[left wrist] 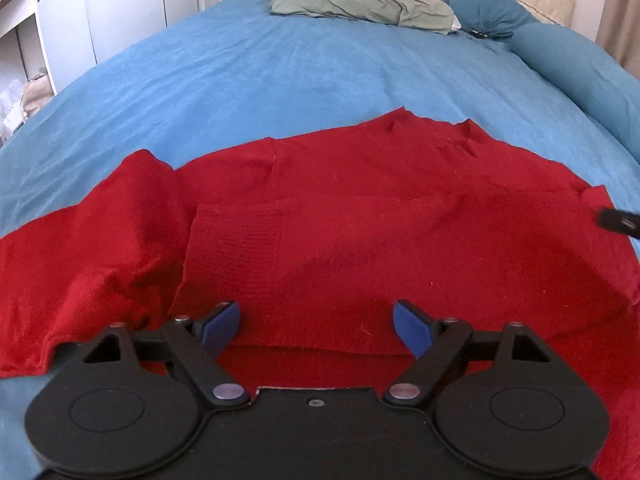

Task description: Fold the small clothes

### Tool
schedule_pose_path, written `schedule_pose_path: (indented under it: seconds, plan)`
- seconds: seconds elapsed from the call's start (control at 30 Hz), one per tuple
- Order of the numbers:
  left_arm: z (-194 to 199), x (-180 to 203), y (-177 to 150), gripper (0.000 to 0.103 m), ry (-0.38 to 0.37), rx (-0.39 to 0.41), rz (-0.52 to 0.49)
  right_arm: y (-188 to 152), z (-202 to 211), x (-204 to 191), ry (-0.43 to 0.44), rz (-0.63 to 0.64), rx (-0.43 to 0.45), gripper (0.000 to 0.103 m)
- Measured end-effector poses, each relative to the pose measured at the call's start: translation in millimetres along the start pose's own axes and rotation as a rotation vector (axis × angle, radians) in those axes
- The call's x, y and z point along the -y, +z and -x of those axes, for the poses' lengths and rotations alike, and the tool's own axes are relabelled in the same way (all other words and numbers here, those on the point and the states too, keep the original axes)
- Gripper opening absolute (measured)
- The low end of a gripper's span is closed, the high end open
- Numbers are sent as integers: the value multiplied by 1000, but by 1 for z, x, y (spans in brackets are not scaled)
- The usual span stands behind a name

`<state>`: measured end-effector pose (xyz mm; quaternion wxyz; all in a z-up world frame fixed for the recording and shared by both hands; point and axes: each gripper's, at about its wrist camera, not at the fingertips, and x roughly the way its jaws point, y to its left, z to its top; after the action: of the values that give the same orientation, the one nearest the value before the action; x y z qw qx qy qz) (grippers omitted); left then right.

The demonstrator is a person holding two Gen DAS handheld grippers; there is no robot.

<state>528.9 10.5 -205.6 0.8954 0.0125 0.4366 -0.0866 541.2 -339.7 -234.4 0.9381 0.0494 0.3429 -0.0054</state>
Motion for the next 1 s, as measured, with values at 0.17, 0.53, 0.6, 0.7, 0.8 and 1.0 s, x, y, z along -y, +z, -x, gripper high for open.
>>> schedule_pose_path:
  seconds: [0.17,0.53,0.6,0.7,0.8,1.0]
  plan:
    - [3,2,1,88,9,3,14,4,-48,17,-57,-33,-63,103]
    - [91,-13,25,88,2,89,170,54,83,-17,80,-63,88,103]
    - [124,-25,26,92,11,118,213,62,113,-37,91,-37,92,103]
    - [166,-52,22,101,32,148,286,62,147,-75,114,4,80,103]
    - [193,-90,10,101,55,150,352,54,165,-117,128,14,40,103]
    - [210,-192,-29,101,144,121,492,18,177,-210,168,-25,-7,103]
